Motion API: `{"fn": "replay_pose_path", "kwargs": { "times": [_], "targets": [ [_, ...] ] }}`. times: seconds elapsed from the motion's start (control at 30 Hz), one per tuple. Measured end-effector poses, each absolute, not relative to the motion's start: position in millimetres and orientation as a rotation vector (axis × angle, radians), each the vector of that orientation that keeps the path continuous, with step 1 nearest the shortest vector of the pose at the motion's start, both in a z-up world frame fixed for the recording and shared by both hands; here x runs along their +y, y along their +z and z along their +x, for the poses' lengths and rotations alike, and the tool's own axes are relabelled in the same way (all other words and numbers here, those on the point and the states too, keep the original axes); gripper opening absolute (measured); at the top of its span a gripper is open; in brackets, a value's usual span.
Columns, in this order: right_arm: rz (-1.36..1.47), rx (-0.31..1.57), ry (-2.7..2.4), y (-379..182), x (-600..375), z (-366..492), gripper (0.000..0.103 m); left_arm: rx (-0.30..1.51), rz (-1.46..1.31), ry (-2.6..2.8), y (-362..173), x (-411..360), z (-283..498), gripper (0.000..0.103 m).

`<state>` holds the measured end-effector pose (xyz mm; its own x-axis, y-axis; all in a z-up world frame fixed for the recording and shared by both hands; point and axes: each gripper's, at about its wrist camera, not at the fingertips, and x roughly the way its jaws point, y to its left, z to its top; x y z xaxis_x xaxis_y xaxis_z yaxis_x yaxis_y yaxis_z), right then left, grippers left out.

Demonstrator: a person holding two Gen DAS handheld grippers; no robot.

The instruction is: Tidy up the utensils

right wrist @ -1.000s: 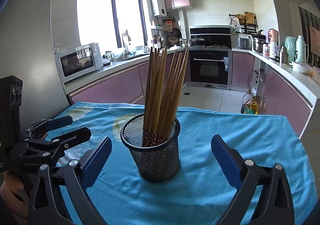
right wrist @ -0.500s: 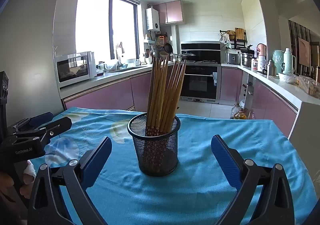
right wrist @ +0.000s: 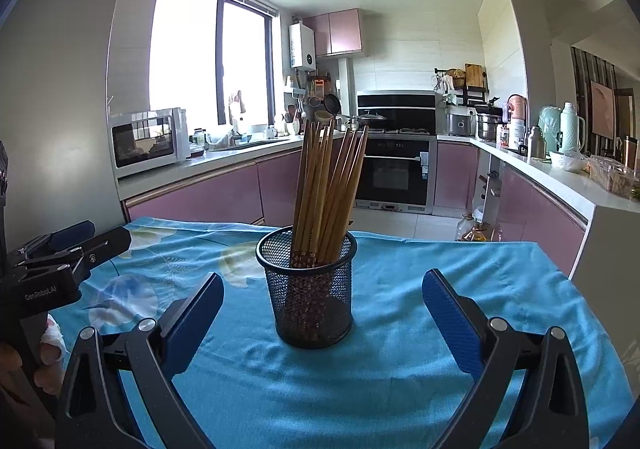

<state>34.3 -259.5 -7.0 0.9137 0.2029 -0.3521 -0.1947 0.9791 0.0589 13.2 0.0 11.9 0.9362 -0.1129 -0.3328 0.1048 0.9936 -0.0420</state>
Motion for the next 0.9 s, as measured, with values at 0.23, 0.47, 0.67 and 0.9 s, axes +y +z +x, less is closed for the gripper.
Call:
{"fn": "replay_pose_path", "kwargs": {
  "times": [0.23, 0.47, 0.67, 0.9],
  "targets": [
    [0.024, 0.359, 0.202, -6.1, -259.4, 32.6, 0.096, 0.331, -0.026, -0.109, 12.2, -1.2, 12.0, 0.097],
    [0.026, 0.354, 0.204, -5.4, -259.6, 31.7, 0.096, 0.321, -0.028, -0.102, 11.3, -0.9, 9.3, 0.097],
    [0.027, 0.352, 0.206, -5.0, -259.7, 31.6, 0.096, 0.315, -0.025, -0.098, 11.2, -1.0, 6.9, 0.097],
    [0.028, 0.352, 0.207, -4.9, -259.9, 31.5, 0.096, 0.307, -0.013, -0.097, 11.8, -3.8, 4.4, 0.097]
  ]
}}
